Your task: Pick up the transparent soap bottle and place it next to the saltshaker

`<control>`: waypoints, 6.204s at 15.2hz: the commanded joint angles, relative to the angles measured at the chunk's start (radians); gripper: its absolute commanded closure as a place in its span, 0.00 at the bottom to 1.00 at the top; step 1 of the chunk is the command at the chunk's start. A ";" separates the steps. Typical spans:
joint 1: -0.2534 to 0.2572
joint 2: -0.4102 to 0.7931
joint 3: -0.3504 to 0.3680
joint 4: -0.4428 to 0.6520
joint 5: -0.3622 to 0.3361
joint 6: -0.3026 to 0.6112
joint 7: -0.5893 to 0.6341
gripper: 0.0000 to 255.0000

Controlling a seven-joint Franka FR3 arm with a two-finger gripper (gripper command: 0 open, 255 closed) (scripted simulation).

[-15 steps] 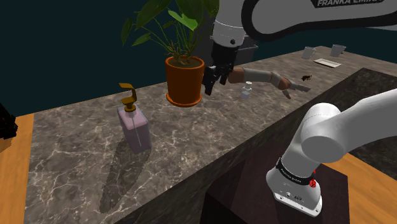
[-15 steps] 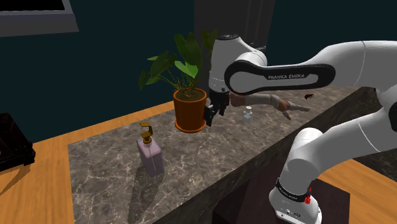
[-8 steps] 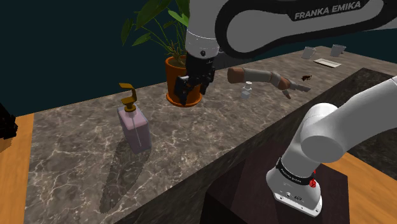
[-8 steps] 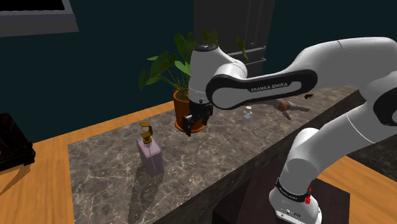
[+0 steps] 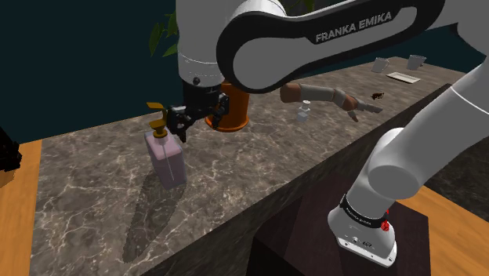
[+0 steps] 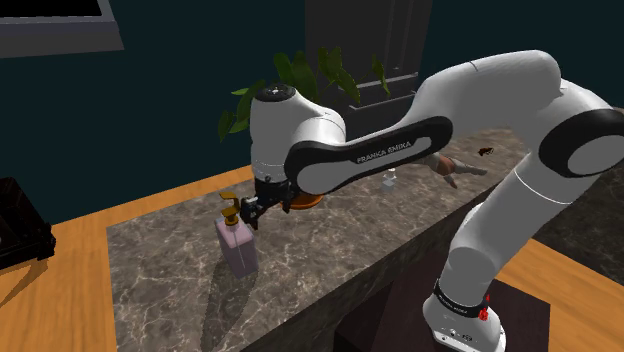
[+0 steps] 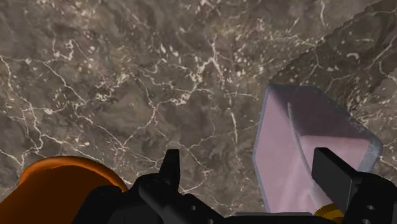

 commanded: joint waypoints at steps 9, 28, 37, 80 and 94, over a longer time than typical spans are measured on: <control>-0.012 0.317 0.134 0.214 -0.273 0.029 0.325 0.00; -0.010 0.352 0.129 0.186 -0.308 0.078 0.348 1.00; -0.014 0.327 0.132 0.243 -0.276 0.008 0.315 1.00; 0.123 0.510 0.170 1.021 -0.403 -0.644 0.263 1.00; -0.048 0.351 0.168 0.982 -0.268 -0.691 0.124 1.00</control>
